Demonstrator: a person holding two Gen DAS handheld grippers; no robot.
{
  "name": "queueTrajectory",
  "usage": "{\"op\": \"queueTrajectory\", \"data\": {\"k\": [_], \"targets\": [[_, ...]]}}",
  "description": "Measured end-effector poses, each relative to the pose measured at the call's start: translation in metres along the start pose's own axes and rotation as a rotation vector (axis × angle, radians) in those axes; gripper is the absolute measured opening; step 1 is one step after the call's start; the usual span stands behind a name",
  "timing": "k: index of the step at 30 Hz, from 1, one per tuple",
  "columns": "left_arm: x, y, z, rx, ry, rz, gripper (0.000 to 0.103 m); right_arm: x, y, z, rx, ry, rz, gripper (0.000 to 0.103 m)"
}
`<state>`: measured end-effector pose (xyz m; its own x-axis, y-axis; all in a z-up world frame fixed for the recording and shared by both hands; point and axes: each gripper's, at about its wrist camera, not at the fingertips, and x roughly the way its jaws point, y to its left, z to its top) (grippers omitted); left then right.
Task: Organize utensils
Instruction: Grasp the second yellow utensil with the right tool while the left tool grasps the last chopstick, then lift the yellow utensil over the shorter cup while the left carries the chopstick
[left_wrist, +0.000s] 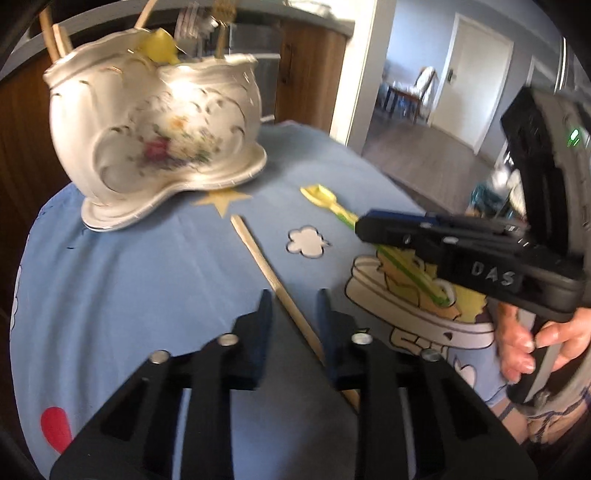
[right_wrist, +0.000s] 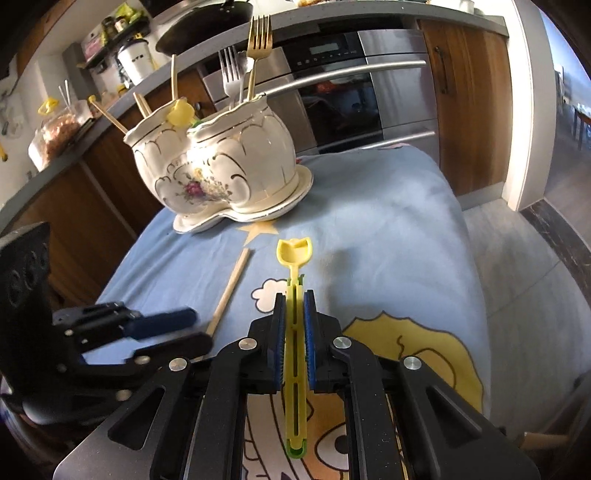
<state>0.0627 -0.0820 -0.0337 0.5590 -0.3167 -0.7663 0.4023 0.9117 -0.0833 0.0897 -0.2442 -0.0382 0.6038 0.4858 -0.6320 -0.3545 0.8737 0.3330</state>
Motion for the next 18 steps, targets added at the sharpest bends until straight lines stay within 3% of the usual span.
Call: {"op": "queueTrajectory", "data": {"k": [6, 11, 18], "targets": [[-0.003, 0.003, -0.002, 0.038, 0.010, 0.026, 0.006, 0.006, 0.014, -0.003, -0.064, 0.031, 0.029, 0.011], [-0.023, 0.019, -0.008, 0.162, 0.061, 0.067, 0.005, 0.009, 0.031, -0.009, -0.158, 0.070, 0.048, 0.011], [-0.045, 0.061, -0.026, 0.196, 0.152, 0.081, 0.005, 0.014, 0.053, -0.018, -0.265, 0.124, 0.032, 0.011]]}}
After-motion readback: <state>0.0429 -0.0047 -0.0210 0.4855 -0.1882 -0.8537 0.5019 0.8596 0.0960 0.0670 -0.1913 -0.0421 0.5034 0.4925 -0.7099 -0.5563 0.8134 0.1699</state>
